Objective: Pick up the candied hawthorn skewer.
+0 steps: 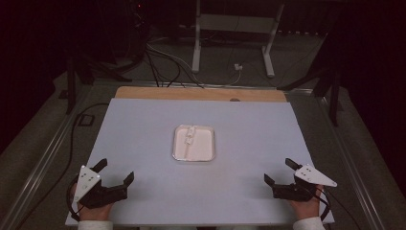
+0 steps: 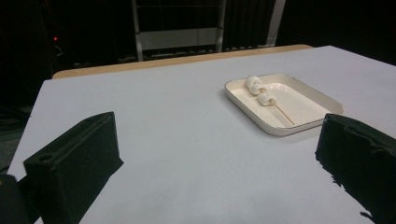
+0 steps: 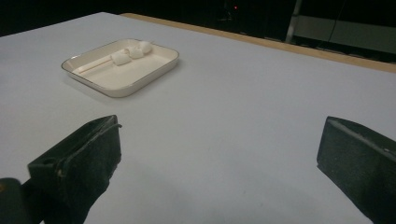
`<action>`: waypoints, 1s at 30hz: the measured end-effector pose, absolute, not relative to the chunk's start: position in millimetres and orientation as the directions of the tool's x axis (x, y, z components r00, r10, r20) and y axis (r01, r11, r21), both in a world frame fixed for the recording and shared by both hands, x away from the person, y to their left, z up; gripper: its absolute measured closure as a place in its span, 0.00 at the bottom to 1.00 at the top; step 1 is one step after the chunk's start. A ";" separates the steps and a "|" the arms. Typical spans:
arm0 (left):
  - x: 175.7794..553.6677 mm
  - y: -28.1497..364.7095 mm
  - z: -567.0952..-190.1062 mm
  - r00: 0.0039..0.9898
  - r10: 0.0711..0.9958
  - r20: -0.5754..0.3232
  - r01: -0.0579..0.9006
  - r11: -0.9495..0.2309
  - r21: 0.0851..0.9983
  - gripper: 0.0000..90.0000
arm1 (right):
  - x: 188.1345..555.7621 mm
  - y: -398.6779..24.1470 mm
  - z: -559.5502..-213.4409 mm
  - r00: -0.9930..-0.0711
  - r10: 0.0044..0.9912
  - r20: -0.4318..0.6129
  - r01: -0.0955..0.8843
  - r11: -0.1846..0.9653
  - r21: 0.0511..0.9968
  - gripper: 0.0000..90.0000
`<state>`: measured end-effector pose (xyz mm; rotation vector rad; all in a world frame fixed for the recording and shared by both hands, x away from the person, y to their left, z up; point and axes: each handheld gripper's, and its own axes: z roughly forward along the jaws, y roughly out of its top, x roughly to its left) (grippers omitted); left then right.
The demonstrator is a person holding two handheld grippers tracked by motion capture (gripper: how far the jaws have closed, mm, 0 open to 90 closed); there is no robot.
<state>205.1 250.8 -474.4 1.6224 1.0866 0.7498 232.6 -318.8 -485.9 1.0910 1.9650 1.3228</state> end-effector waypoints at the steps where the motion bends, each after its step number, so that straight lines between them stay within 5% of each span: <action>1: 205.5 250.5 -474.5 0.400 0.916 -0.035 0.295 -0.092 0.951 0.01 | 232.6 -318.8 -486.1 -0.536 0.844 0.011 0.329 0.197 0.923 0.00; 30: 237.1 220.4 -439.2 0.382 0.920 -0.081 0.355 -0.065 0.933 0.01 | 233.6 -317.5 -487.3 -0.527 0.850 -0.002 0.335 0.210 0.918 0.00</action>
